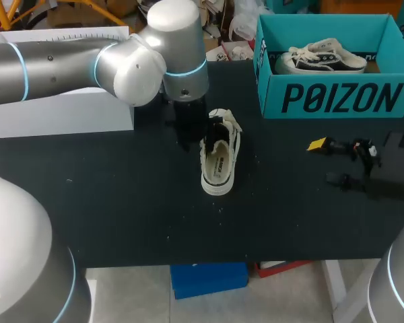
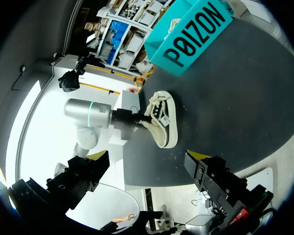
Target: Take the shoe out of the shoebox, open the shoe tongue, remove and reinsert the insole, then place the shoe into the shoebox
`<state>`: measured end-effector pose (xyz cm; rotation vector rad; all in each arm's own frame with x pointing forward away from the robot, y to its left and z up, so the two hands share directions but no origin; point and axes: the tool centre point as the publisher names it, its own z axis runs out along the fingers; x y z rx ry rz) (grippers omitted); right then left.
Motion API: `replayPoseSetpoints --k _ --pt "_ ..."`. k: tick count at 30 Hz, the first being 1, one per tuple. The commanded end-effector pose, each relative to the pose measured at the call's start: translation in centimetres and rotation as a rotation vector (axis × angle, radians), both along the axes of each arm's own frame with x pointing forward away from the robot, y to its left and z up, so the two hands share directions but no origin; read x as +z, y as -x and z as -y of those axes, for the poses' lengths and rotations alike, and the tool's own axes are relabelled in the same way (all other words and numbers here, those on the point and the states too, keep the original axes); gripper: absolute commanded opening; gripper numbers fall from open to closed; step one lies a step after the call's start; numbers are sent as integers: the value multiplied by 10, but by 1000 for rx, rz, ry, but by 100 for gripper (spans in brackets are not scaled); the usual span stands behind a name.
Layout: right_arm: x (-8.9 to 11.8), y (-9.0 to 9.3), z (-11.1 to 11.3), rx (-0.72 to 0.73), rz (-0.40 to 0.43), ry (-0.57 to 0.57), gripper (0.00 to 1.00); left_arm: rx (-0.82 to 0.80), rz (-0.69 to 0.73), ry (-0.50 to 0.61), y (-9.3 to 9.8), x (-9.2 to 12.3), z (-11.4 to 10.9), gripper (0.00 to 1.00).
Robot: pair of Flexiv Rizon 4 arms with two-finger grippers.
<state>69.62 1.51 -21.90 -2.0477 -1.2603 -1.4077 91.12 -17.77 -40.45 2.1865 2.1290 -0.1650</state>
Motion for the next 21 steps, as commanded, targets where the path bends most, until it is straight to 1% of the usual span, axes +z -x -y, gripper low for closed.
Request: replayPoseSetpoints --k 1,2,6,7,10,11,12,18,21 --pt "0 -1 -1 0 -2 1 100 6 30 -12 -2 -7 3 47" --pt "0 -1 -1 0 -2 1 100 14 36 -14 -4 -9 3 44" --pt "0 -1 -1 0 -2 1 100 25 47 -16 -5 -12 4 40" --pt "0 -1 -1 0 -2 1 100 27 47 -16 -5 -13 4 37" --pt "0 -1 -1 0 -2 1 100 43 64 -22 -6 -17 4 21" --pt "0 -1 -1 0 -2 1 100 51 72 -16 -7 -17 4 3" --pt "0 -1 -1 0 -2 1 100 51 76 -14 -8 -17 4 0" --pt "0 -1 -1 0 -2 1 100 51 96 -4 -13 -6 -1 0" --pt "0 -1 -1 0 -2 1 100 42 66 13 -8 11 -6 0"
